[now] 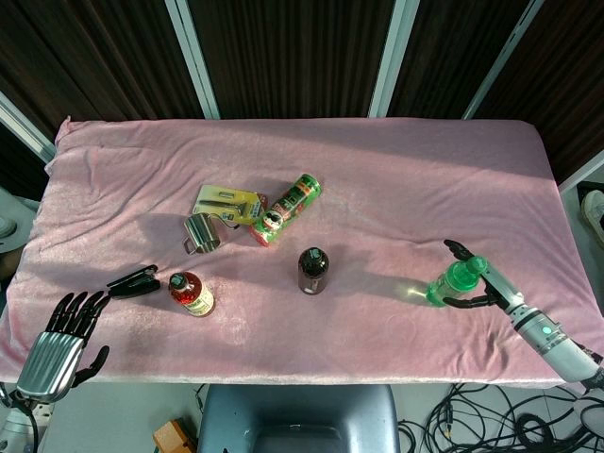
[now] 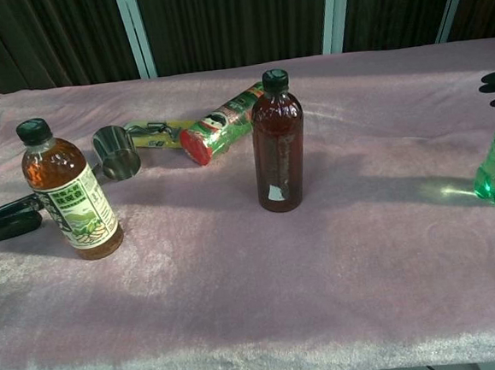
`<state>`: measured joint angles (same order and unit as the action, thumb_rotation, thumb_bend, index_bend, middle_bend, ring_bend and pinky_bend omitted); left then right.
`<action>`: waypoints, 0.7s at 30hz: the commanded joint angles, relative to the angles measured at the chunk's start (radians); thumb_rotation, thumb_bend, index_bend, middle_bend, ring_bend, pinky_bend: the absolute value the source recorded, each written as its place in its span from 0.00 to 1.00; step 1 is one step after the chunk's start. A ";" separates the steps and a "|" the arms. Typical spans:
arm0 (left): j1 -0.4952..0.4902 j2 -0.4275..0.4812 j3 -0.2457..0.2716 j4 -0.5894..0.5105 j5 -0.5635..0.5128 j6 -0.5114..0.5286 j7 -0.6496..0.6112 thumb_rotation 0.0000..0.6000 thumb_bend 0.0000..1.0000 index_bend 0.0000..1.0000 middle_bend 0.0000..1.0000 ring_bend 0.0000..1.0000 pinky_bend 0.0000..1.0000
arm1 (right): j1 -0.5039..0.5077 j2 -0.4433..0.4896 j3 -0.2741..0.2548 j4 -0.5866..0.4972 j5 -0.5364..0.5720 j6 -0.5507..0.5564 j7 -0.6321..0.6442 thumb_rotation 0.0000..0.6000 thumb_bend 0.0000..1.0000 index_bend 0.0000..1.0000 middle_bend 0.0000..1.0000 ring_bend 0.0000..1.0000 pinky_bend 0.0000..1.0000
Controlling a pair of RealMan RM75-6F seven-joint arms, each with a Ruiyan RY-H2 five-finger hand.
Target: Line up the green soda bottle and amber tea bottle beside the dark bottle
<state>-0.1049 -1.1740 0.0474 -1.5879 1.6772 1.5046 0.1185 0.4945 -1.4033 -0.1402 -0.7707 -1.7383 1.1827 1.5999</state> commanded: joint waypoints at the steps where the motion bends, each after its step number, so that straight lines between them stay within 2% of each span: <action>1: 0.002 -0.001 0.000 -0.001 -0.002 0.001 0.007 1.00 0.39 0.00 0.05 0.00 0.00 | -0.003 -0.021 0.032 -0.018 0.049 -0.019 -0.088 1.00 0.22 0.51 0.28 0.15 0.25; 2: 0.003 0.000 0.000 -0.002 -0.003 0.001 0.008 1.00 0.39 0.00 0.05 0.00 0.00 | -0.006 -0.026 0.045 -0.027 0.068 -0.021 -0.110 1.00 0.22 0.58 0.33 0.20 0.28; 4: 0.004 0.002 0.000 -0.004 -0.005 0.002 0.007 1.00 0.39 0.00 0.05 0.00 0.00 | -0.016 -0.041 0.076 -0.033 0.106 -0.013 -0.161 1.00 0.22 0.78 0.47 0.35 0.41; 8: 0.005 0.002 -0.001 -0.005 -0.007 0.003 0.003 1.00 0.39 0.00 0.05 0.00 0.00 | -0.031 -0.060 0.119 -0.043 0.152 0.014 -0.232 1.00 0.22 0.96 0.58 0.45 0.51; 13: 0.005 0.003 0.001 -0.004 -0.004 0.002 -0.002 1.00 0.39 0.00 0.05 0.00 0.00 | -0.040 -0.071 0.167 -0.076 0.193 0.049 -0.339 1.00 0.22 1.00 0.62 0.49 0.51; 21: 0.008 0.007 0.003 -0.003 0.002 0.011 -0.011 1.00 0.39 0.00 0.05 0.00 0.00 | -0.026 -0.071 0.229 -0.182 0.224 0.086 -0.497 1.00 0.22 1.00 0.63 0.57 0.69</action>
<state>-0.0968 -1.1675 0.0502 -1.5910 1.6787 1.5157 0.1080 0.4614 -1.4720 0.0718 -0.9216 -1.5255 1.2645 1.1465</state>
